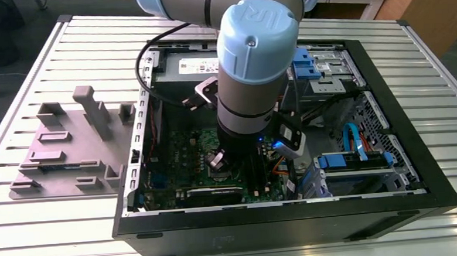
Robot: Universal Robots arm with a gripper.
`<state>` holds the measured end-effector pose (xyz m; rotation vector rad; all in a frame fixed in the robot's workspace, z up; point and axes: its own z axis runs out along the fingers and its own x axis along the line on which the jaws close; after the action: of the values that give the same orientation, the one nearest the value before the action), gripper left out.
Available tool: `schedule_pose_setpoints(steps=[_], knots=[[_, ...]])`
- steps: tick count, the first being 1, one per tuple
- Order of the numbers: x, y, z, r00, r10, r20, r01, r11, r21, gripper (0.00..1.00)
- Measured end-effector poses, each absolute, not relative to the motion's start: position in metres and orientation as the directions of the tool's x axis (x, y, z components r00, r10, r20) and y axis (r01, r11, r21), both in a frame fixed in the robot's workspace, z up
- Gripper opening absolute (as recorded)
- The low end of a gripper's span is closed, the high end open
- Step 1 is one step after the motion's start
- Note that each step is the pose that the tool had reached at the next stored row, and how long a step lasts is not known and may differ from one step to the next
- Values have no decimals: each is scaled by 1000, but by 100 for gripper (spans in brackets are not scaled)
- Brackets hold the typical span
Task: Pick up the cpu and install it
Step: 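Install the first cpu locking lever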
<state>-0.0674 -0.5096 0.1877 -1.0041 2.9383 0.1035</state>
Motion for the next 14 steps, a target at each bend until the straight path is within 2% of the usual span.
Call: schedule_pose_setpoints(steps=[14], knots=[[-68,-517,188,-791,-610,-53,-612,789,51,11]])
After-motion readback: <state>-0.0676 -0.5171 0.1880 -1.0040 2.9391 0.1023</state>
